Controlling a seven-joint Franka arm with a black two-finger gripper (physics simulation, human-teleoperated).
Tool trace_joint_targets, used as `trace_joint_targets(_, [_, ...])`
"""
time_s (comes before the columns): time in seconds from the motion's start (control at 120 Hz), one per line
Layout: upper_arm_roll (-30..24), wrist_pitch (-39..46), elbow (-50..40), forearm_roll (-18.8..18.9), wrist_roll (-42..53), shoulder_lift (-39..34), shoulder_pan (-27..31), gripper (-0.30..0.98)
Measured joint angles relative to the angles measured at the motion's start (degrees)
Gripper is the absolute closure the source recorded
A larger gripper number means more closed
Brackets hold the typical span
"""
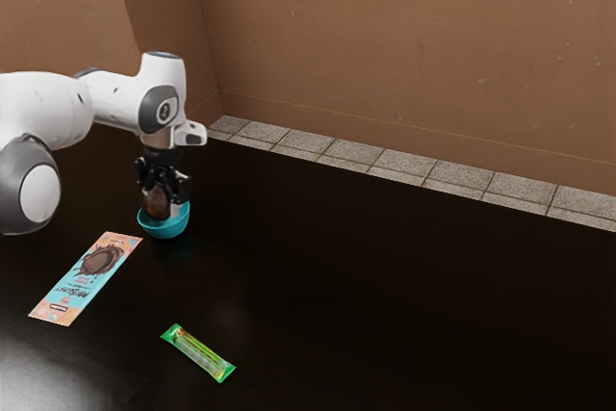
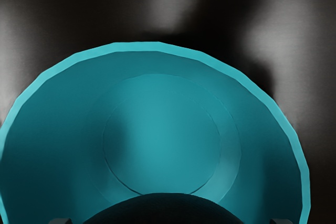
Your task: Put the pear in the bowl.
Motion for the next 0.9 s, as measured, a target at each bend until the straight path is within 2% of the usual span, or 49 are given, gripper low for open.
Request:
trace_joint_targets(0.267, [-0.62, 0.7, 0.16, -0.66, 2.12, -0.46, -0.05, 0.08])
trace_joint_targets(0.333, [-1.1, 0.86, -3.61, -2.54, 2.27, -5.23, -0.18, 0.06])
trace_joint_targets(0.458, [-5.46, 0.87, -13.19, -6.08, 1.06, -20.03, -0.39, 0.03])
trace_joint_targets(0.558, [-7.02, -0.75, -17.3, -8.56, -0.26, -27.54, -0.39, 0.02])
trace_joint_targets(0.692, [-8.07, -4.92, -17.33, -8.4, -2.75, -31.14, -2.81, 0.01])
trace_joint_targets(0.808, [-5.96, -8.85, -14.06, -7.95, -4.94, -32.56, -7.54, 0.01])
trace_joint_targets(0.9, [-5.49, -11.98, -11.36, -7.72, -6.49, -33.79, -8.61, 0.0])
